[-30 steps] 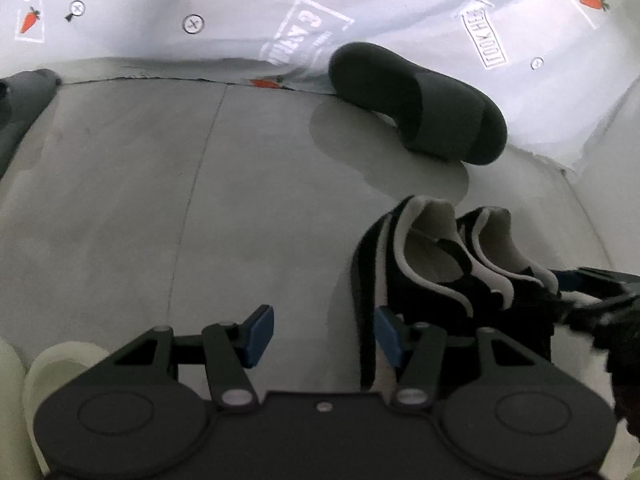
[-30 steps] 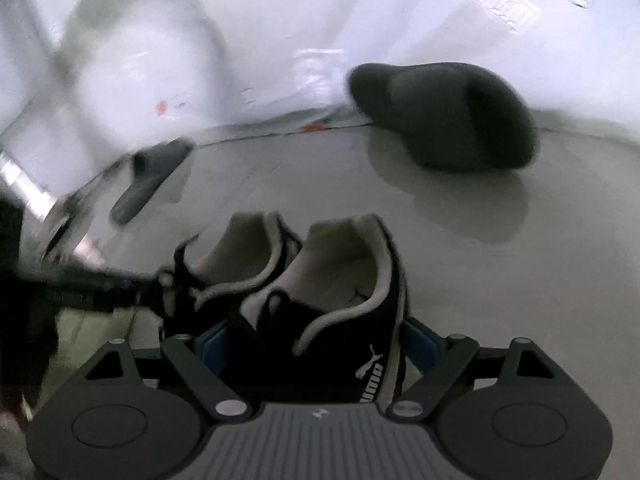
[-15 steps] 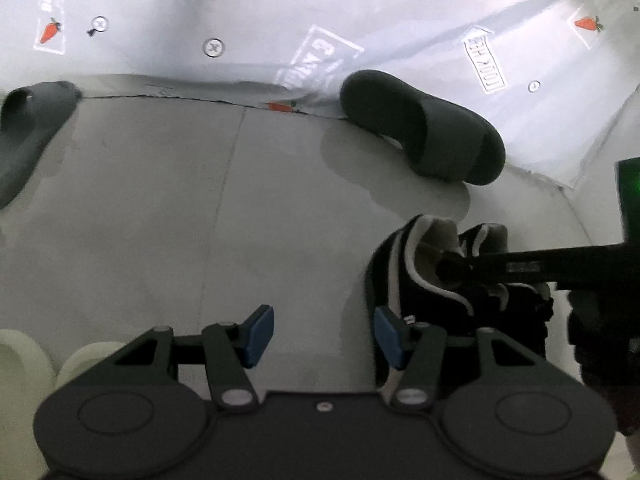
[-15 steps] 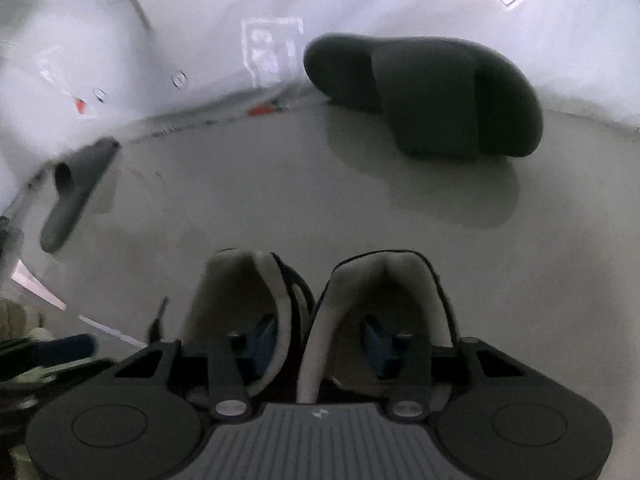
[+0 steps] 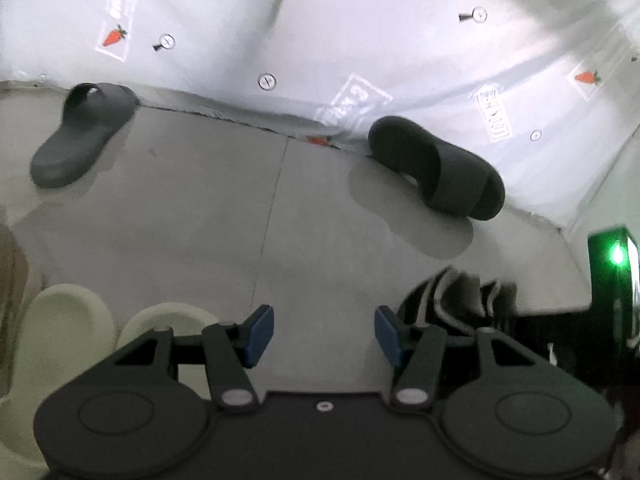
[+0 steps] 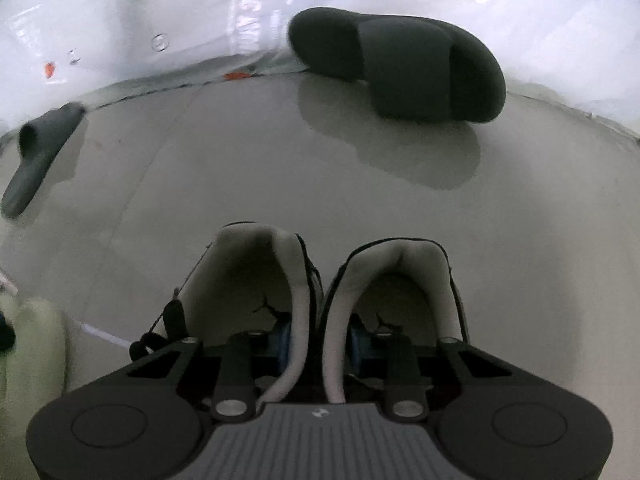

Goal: Organize scattered shoes
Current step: 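Grasp both black sneakers together by their heels with the right tool, then carry the black sneaker pair beside the pale green slides and open the right tool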

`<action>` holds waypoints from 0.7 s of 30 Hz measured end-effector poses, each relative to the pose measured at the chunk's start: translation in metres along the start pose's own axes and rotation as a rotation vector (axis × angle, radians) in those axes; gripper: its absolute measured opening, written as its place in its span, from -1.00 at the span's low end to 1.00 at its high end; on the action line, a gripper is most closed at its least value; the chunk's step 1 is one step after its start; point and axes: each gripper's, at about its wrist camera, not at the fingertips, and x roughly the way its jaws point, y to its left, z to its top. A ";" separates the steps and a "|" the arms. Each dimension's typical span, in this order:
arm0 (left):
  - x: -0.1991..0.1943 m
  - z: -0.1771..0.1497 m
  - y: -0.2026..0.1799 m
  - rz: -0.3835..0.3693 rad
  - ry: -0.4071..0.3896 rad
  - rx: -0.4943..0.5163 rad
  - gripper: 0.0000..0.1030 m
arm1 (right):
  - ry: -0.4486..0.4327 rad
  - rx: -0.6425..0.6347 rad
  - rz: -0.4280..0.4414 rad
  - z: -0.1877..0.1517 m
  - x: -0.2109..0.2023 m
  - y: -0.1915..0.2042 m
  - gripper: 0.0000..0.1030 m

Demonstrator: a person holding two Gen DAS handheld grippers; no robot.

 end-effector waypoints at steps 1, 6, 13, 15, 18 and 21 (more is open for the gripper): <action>-0.004 -0.003 0.001 0.000 -0.003 -0.002 0.10 | 0.002 -0.004 0.001 -0.005 -0.003 0.005 -0.42; -0.029 -0.018 0.010 0.003 -0.015 -0.011 0.10 | 0.010 -0.023 0.005 -0.031 -0.016 0.028 -0.42; -0.061 -0.029 0.025 0.024 -0.052 -0.029 0.10 | 0.022 -0.051 0.011 -0.067 -0.034 0.061 -0.42; -0.071 -0.034 0.033 0.038 -0.063 -0.040 0.10 | 0.025 -0.053 0.013 -0.076 -0.039 0.069 -0.42; -0.084 -0.039 0.044 0.063 -0.074 -0.065 0.10 | 0.024 0.004 0.026 -0.069 -0.034 0.071 -0.43; -0.094 -0.042 0.053 0.079 -0.080 -0.081 0.10 | 0.026 0.045 0.031 -0.058 -0.027 0.077 -0.42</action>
